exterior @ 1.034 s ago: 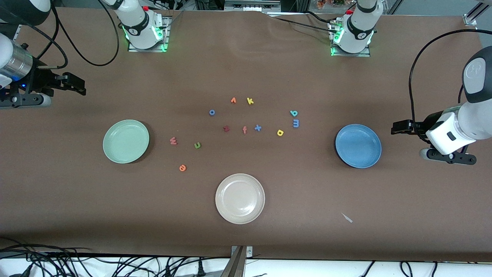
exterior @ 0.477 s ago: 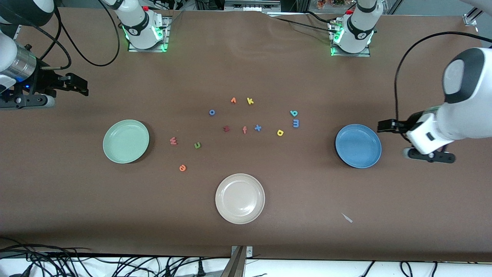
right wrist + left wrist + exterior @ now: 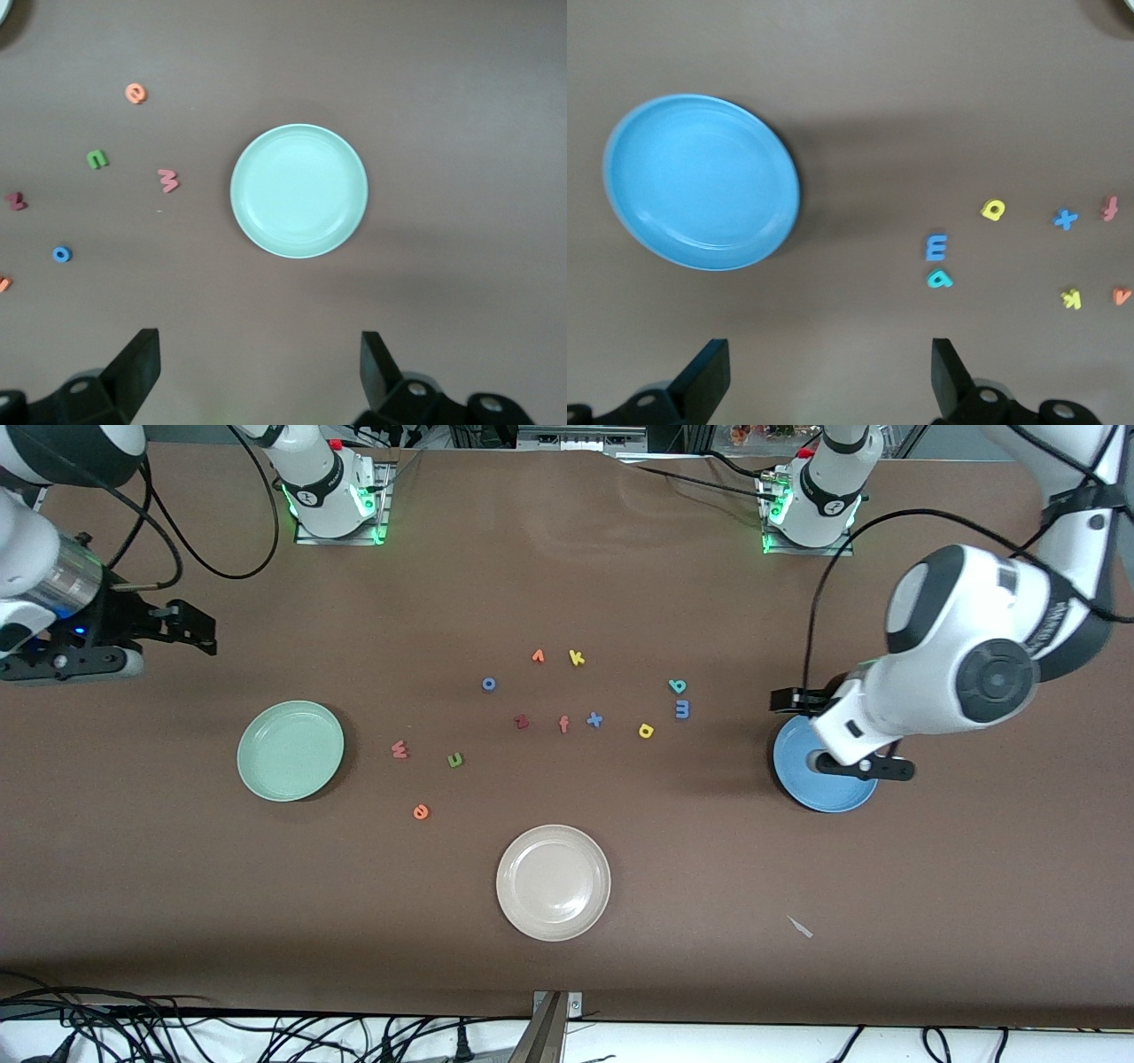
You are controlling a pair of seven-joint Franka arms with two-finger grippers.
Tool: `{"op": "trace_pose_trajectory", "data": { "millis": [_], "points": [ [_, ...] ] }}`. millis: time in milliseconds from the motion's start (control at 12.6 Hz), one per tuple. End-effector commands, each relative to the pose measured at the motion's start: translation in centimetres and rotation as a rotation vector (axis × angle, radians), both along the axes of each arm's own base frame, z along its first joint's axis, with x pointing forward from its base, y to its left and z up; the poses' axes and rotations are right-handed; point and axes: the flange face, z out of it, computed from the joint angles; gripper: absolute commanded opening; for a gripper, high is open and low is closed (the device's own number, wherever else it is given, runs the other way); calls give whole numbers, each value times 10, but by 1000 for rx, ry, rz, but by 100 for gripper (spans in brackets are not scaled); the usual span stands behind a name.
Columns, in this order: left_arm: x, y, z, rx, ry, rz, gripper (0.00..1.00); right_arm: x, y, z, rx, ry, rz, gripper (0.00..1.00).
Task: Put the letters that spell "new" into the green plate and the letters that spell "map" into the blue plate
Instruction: 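Lower the left gripper to blue E while the right gripper nears pink m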
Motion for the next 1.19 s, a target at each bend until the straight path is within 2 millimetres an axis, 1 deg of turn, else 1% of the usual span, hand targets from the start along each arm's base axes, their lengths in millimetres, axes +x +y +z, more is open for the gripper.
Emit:
{"op": "trace_pose_trajectory", "data": {
  "millis": [0, 80, 239, 318, 398, 477, 636, 716, 875, 954, 1034, 1113],
  "points": [
    [-29, -32, -36, 27, -30, 46, 100, 8, 30, -17, 8, 13, 42, 100],
    [-42, -44, -53, 27, -51, 59, 100, 12, 37, -26, 7, 20, 51, 100],
    [-59, -61, -86, 21, -101, 100, 100, 20, 70, -50, 6, 13, 55, 100],
    [-69, -71, -104, 12, -126, 120, 100, 23, 87, -66, -1, 24, 69, 100],
    [-78, -76, -120, 2, -150, 137, 100, 24, 103, -78, -4, 24, 92, 100],
    [-89, -86, -133, -3, -157, 136, 100, 29, 110, -93, -8, 27, 104, 100],
    [-99, -102, -153, 9, -139, 145, 100, 34, 127, -122, -22, 46, 139, 100],
    [-101, -107, -163, 22, -143, 146, 100, 39, 131, -146, -26, 65, 134, 100],
    [-108, -125, -187, 27, -156, 173, 100, 45, 138, -181, -29, 87, 139, 100],
    [-111, -133, -197, 21, -162, 190, 100, 45, 142, -189, -22, 68, 144, 100],
    [-114, -141, -203, 10, -169, 197, 100, 44, 147, -201, -18, 52, 154, 100],
    [-115, -144, -209, 5, -168, 205, 100, 40, 146, -217, -12, 31, 156, 100]
  ]
}}
